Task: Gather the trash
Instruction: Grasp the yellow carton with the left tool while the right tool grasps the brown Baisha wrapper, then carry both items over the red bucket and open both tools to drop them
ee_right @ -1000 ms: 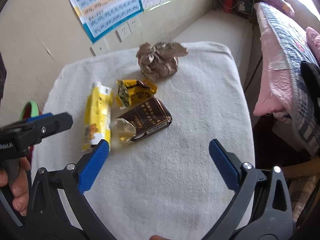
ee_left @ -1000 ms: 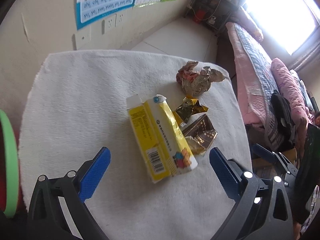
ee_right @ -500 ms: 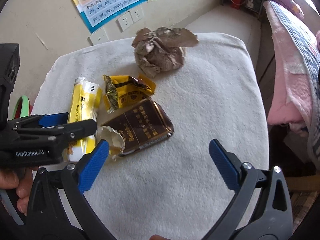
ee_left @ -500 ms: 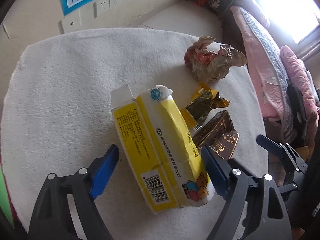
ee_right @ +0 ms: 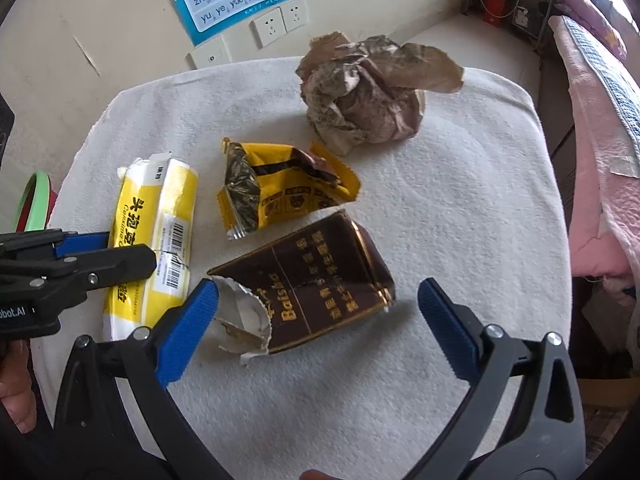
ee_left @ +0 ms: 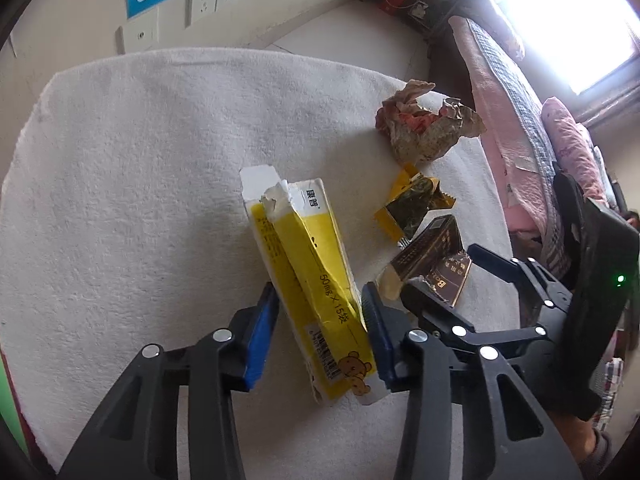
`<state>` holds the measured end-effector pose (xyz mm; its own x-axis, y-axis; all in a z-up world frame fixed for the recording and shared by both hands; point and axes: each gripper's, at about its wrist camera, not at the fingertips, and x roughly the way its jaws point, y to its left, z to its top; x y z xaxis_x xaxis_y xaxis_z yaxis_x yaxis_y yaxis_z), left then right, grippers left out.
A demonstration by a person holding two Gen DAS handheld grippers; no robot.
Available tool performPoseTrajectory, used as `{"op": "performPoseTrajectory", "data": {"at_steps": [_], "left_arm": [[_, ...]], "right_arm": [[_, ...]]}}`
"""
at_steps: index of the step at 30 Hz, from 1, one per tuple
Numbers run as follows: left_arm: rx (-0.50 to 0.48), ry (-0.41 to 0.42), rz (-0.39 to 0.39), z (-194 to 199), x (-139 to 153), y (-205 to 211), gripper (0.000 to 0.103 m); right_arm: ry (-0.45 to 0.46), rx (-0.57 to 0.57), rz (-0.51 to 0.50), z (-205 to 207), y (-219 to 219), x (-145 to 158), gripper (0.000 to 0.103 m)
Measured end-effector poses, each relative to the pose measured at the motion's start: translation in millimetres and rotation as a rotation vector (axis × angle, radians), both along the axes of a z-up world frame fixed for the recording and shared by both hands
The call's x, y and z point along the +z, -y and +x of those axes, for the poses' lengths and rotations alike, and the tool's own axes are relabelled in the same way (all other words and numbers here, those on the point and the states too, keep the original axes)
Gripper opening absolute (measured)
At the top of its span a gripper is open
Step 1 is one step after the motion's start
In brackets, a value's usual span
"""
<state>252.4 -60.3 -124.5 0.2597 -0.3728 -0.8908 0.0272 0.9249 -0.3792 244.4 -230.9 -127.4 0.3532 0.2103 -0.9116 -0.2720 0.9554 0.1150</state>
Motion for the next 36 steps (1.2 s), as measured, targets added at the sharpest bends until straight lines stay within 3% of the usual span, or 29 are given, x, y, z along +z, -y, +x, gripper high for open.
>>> {"op": "performPoseTrajectory", "data": {"at_steps": [6,9,13,21,36], "left_arm": [[-0.001,-0.016,-0.047,2.1,-6.2,2.5,0.037],[-0.004,-0.009,-0.051,1.1,-3.6,4.0,0.033],[-0.024,0.003,-0.039,-2.8,1.7,6.6,0.03],[-0.045,0.046,0.0,-16.3,18.8,5.7,0.027],[-0.01,0.11,0.035,-69.9,45.3,-33.0,0.027]], "right_arm": [[0.01,0.031,-0.028,-1.1,-6.6,-4.3,0.098],[0.02,0.034,-0.015,-3.6,-5.8,-1.8,0.084],[0.016,0.03,-0.011,-4.4,-1.1,1.1,0.078],[0.025,0.006,0.003,-15.8,10.0,17.0,0.077],[0.077,-0.037,0.041,-70.4,8.4,61.5,0.077]]}}
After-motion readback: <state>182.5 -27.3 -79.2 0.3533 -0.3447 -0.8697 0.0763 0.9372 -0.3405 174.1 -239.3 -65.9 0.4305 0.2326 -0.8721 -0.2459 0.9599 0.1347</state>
